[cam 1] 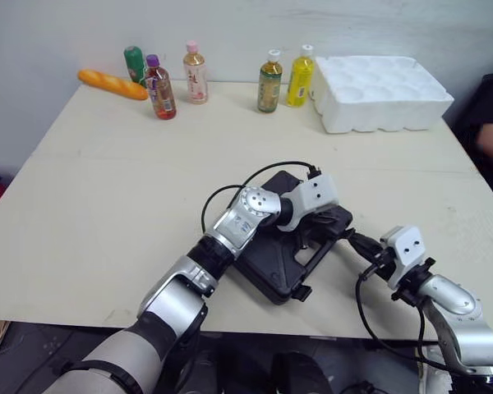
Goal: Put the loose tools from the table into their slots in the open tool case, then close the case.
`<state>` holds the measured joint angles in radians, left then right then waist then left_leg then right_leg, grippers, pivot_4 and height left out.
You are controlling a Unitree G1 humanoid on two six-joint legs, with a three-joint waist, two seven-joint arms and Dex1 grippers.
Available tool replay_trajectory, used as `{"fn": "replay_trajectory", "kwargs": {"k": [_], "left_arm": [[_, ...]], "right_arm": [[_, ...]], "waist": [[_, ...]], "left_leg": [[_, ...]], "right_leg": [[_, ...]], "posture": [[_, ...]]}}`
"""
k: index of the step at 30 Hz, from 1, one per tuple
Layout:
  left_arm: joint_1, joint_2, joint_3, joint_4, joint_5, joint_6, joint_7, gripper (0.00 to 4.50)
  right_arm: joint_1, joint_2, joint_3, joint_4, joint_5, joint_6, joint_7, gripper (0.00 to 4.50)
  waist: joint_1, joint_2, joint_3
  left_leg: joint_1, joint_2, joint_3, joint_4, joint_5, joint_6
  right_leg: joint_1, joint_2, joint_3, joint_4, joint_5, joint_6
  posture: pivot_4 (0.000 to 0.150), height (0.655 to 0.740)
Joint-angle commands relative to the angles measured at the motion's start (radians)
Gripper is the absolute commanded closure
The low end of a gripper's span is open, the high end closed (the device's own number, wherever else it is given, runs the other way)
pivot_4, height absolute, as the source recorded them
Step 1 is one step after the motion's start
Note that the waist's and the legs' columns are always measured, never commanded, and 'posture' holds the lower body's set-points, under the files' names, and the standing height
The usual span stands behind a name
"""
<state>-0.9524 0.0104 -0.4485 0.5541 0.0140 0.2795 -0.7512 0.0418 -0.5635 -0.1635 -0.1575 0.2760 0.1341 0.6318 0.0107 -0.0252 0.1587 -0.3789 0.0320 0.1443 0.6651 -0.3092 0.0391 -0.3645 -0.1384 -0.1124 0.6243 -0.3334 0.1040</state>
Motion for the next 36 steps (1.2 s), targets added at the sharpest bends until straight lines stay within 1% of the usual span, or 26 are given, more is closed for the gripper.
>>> {"fn": "replay_trajectory", "kwargs": {"k": [1, 2, 7, 15, 28, 36], "left_arm": [[0.079, 0.04, -0.052, 0.091, 0.08, 0.094, 0.003, 4.46], [0.079, 0.042, -0.052, 0.092, 0.082, 0.093, 0.004, 4.46], [0.082, 0.039, -0.027, 0.092, 0.066, 0.08, 0.017, 4.46], [0.082, 0.055, -0.027, 0.087, 0.079, 0.087, 0.015, 4.46], [0.08, 0.071, -0.073, 0.131, 0.112, 0.088, -0.011, 4.46], [0.091, 0.073, -0.075, 0.112, 0.122, 0.097, -0.025, 4.46]], "right_arm": [[-0.02, -0.016, -0.01, -0.049, 0.006, 0.007, 0.008, 4.5], [-0.027, -0.011, -0.01, -0.055, 0.017, 0.01, 0.012, 4.5], [-0.047, -0.002, 0.003, -0.07, 0.024, 0.025, 0.023, 4.5], [-0.07, 0.009, 0.031, -0.055, 0.009, 0.031, 0.036, 4.5], [-0.131, 0.024, 0.07, -0.049, -0.031, 0.022, 0.032, 4.5], [-0.154, 0.008, 0.069, -0.031, -0.04, 0.03, 0.058, 4.5]], "waist": [[-0.004, 0.0, 0.0], [-0.006, 0.0, 0.0], [-0.012, 0.0, 0.0], [-0.015, 0.0, 0.0], [-0.041, 0.0, 0.0], [-0.042, 0.001, -0.001]], "left_leg": [[0.003, 0.0, 0.0, -0.001, -0.001, 0.0], [0.008, 0.001, 0.0, -0.001, -0.004, 0.0], [0.009, 0.002, 0.0, -0.001, -0.005, 0.0], [0.009, 0.002, 0.0, -0.002, -0.005, 0.0], [0.009, 0.003, 0.0, -0.003, -0.006, -0.001], [0.01, 0.005, 0.001, -0.004, -0.006, -0.003]], "right_leg": [[0.003, 0.0, 0.0, -0.001, 0.0, 0.0], [0.008, 0.0, -0.001, -0.003, -0.001, -0.001], [0.008, -0.001, -0.001, -0.003, -0.001, -0.001], [0.008, -0.001, -0.001, -0.003, -0.001, -0.001], [0.007, -0.001, -0.001, -0.003, -0.001, -0.001], [0.007, 0.001, 0.0, -0.003, -0.001, -0.002]], "posture": [[0.15, 0.74], [0.15, 0.74], [0.15, 0.74], [0.15, 0.74], [0.15, 0.74], [0.15, 0.74]]}}
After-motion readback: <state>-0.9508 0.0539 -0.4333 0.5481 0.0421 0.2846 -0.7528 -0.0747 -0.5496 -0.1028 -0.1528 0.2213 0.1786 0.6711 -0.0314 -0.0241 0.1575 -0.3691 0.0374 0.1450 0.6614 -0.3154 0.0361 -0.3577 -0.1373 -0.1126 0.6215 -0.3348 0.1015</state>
